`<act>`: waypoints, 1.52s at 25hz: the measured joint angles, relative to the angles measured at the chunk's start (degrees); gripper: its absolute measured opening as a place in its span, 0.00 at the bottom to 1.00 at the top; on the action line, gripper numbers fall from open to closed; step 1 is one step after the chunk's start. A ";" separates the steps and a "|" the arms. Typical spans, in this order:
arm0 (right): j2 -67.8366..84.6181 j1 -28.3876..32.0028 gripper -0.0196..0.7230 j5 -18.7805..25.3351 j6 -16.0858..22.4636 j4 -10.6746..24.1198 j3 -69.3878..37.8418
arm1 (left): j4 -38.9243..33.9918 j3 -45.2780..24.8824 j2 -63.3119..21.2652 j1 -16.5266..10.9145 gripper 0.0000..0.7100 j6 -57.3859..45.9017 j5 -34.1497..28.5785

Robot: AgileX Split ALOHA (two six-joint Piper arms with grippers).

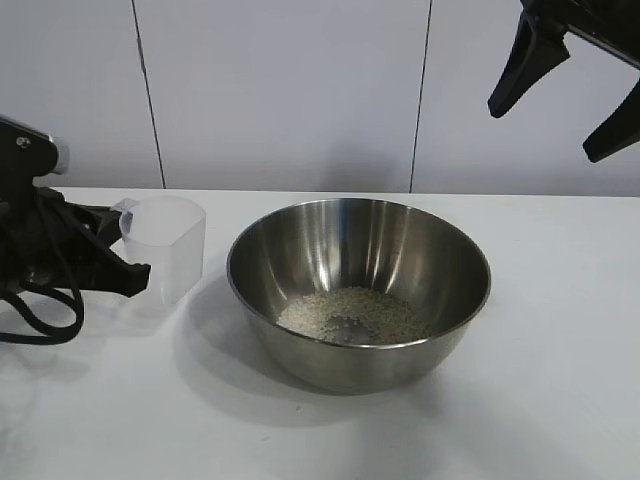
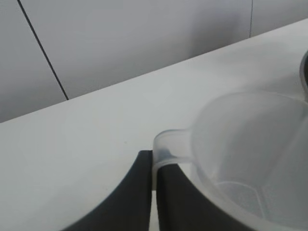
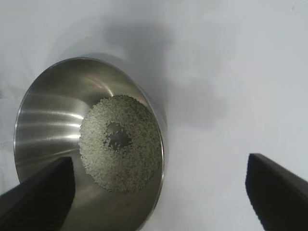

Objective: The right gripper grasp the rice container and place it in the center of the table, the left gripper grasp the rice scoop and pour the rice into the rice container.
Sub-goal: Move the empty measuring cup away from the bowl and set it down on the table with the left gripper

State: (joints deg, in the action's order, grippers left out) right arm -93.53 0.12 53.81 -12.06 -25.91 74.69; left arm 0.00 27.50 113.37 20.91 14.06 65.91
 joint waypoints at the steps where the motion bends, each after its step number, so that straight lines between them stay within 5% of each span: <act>1: 0.00 0.00 0.92 0.00 0.00 0.00 0.00 | 0.00 0.00 0.37 0.00 0.02 0.00 0.00; 17: 0.00 0.00 0.92 0.11 0.00 0.00 0.00 | 0.00 0.00 4.90 0.00 0.04 -0.54 0.07; 21: 0.00 0.00 0.92 0.10 0.00 0.00 0.00 | -0.31 0.00 5.79 0.00 0.21 -0.59 0.07; 28: 0.00 0.00 0.92 0.23 0.00 0.00 0.00 | -0.31 0.00 5.79 0.00 0.69 -0.79 0.07; 38: 0.00 0.00 0.92 0.72 0.00 0.00 0.00 | 2.41 -5.64 5.79 0.00 0.84 -1.05 0.07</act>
State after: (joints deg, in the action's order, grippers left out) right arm -93.53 0.12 54.53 -12.06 -25.91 74.69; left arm 2.41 21.86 119.16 20.91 13.01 65.99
